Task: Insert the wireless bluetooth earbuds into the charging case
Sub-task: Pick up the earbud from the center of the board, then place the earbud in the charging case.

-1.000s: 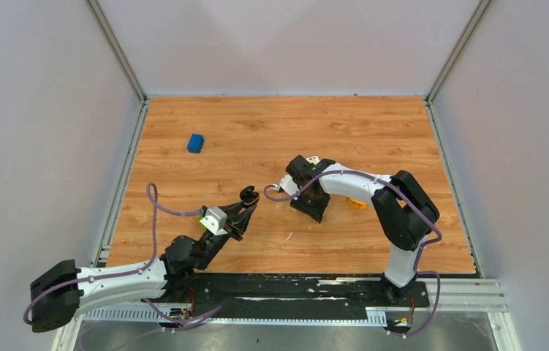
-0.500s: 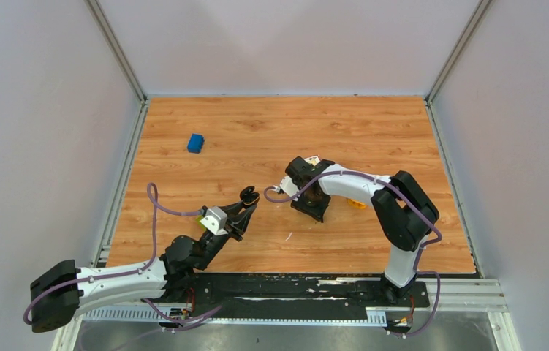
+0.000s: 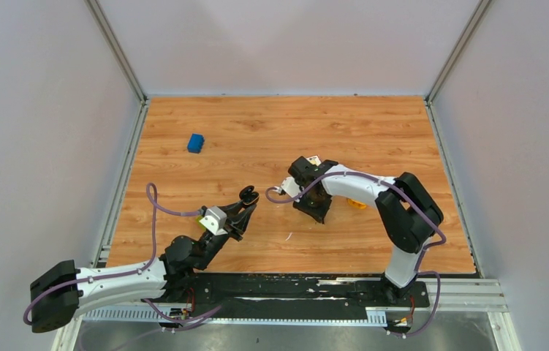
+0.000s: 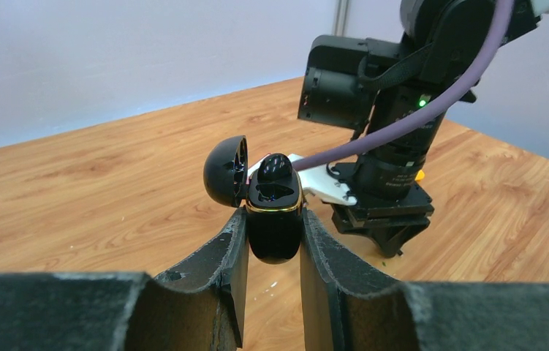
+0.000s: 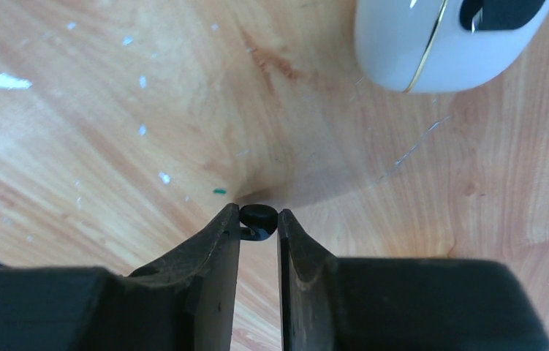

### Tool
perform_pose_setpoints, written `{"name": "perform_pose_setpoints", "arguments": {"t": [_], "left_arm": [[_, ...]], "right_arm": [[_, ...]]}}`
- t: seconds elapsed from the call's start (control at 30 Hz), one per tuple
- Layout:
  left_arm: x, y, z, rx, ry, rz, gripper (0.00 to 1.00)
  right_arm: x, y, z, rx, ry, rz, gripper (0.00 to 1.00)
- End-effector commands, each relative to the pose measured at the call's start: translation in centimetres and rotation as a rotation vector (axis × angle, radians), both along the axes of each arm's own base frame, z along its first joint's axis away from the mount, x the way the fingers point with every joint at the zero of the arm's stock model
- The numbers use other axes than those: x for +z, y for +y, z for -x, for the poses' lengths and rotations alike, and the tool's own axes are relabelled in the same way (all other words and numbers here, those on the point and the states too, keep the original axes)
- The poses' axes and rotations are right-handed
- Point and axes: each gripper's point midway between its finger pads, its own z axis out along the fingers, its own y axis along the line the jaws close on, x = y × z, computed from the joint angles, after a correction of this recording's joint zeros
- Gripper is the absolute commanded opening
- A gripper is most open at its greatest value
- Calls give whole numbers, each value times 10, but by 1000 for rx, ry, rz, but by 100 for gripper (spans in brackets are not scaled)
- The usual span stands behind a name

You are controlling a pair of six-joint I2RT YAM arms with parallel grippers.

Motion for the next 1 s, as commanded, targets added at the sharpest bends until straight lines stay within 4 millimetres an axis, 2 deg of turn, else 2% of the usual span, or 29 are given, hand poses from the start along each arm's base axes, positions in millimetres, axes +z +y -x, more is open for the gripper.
{"name": "perform_pose_setpoints", "arguments": {"t": [0.0, 0.23, 0.33, 0.47, 0.67, 0.77, 0.97], "left_arm": [[-46, 10, 3, 12, 38, -81, 0], [-53, 3, 2, -4, 60, -89, 0], [-51, -4, 5, -39, 52, -79, 0], [-47, -22, 13, -123, 48, -60, 0], [-32, -63, 33, -323, 38, -78, 0], [-19, -73, 43, -399, 13, -50, 0], [2, -91, 58, -515, 10, -21, 0]], "right_arm": [[38, 12, 9, 66, -18, -157, 1], [108, 31, 13, 225, -224, -459, 0], [149, 47, 27, 328, -291, -641, 0], [214, 68, 59, 534, -378, -910, 0], [280, 96, 82, 751, -370, -1133, 0], [295, 107, 86, 834, -375, -1180, 1], [286, 120, 102, 981, -389, -1192, 3]]}}
